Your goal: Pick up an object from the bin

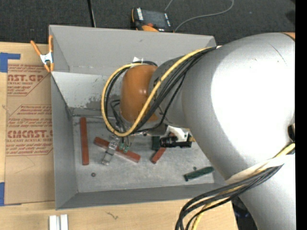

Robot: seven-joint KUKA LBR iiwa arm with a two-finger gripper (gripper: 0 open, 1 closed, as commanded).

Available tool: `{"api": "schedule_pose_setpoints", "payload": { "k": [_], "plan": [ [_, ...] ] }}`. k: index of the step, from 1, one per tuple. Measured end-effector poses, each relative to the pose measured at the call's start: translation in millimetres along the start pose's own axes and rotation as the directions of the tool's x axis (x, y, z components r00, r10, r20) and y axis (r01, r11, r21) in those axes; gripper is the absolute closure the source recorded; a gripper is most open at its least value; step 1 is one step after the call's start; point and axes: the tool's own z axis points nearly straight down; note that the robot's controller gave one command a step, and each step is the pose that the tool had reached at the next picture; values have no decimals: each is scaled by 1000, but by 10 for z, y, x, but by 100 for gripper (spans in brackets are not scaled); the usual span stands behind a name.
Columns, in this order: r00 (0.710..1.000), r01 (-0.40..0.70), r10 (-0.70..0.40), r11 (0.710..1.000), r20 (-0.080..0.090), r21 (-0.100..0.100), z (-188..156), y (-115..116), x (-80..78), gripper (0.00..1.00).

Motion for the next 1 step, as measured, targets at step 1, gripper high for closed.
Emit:
{"api": "schedule_pose_setpoints", "payload": {
  "k": [1],
  "plan": [
    [1000, 1, -1, 1000, 1, -1, 5, 2, 3, 0]
  ]
}}
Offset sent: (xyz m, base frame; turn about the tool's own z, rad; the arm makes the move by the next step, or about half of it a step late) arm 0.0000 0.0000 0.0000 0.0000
